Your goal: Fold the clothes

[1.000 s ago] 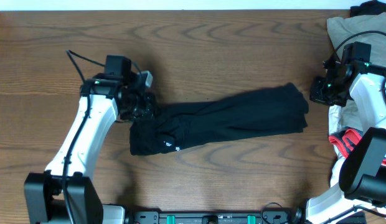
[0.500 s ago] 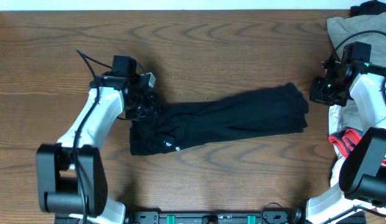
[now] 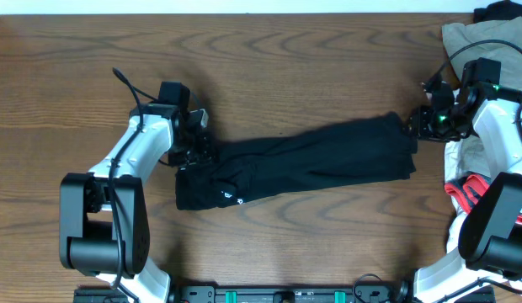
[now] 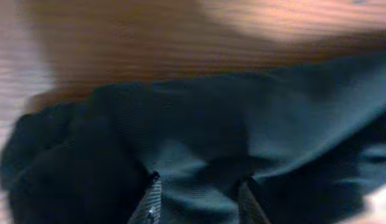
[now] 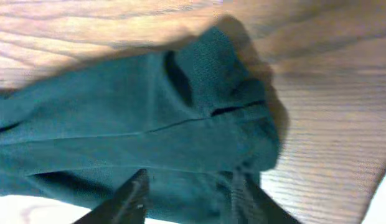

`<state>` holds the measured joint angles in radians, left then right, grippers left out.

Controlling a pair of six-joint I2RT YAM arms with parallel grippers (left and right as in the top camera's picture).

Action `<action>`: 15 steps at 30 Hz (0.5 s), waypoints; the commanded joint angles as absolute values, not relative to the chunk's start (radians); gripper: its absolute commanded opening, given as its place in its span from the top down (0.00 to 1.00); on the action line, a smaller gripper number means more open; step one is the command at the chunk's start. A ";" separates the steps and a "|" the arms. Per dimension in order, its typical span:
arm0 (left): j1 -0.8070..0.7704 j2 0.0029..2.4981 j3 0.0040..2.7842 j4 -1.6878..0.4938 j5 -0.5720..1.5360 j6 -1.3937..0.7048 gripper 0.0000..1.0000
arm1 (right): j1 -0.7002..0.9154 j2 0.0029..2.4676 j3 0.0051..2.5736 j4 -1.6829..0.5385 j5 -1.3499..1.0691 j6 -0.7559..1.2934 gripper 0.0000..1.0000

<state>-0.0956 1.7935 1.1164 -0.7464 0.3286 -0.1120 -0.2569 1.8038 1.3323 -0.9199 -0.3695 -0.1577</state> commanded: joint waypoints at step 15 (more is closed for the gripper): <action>-0.079 1.813 1.097 -0.686 0.182 -0.144 0.51 | -0.237 1.980 1.327 -0.809 -0.445 -0.091 0.44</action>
